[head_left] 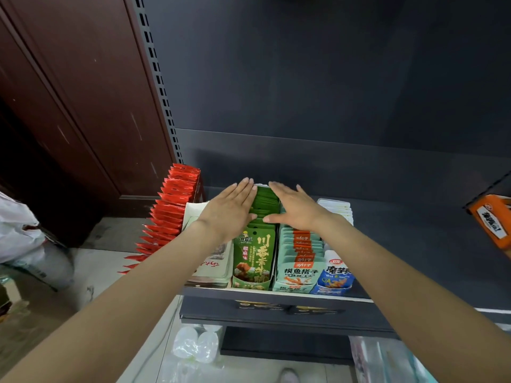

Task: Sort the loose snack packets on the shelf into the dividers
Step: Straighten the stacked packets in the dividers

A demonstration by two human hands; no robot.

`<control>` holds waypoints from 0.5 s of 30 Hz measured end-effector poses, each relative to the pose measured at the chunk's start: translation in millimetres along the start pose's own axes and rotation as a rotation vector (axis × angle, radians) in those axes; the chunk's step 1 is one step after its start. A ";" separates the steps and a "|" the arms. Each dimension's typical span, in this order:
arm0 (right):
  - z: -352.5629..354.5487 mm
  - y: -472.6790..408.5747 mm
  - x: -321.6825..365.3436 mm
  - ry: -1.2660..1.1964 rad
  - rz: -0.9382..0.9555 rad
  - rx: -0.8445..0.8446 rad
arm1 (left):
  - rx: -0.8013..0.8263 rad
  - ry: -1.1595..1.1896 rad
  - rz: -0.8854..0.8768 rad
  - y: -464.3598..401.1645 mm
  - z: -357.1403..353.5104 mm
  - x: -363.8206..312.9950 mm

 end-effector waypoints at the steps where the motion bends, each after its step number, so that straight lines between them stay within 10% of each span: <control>1: 2.0 -1.8 0.0 -0.008 0.007 0.001 | -0.004 -0.013 0.005 -1.1 -0.1 -0.1; 15: 3.1 34.5 37.6 -0.165 0.033 -0.245 | -0.258 0.619 0.053 42.2 16.6 30.1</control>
Point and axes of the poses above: each hand's wrist, its own y-axis away from the middle knuckle, its own z-axis out of the back of the hand, x = y × z, the point moved 8 cm from there along -y, towards the middle knuckle, and after that the axes turned 3 degrees about -z, right-handed, at the moved point
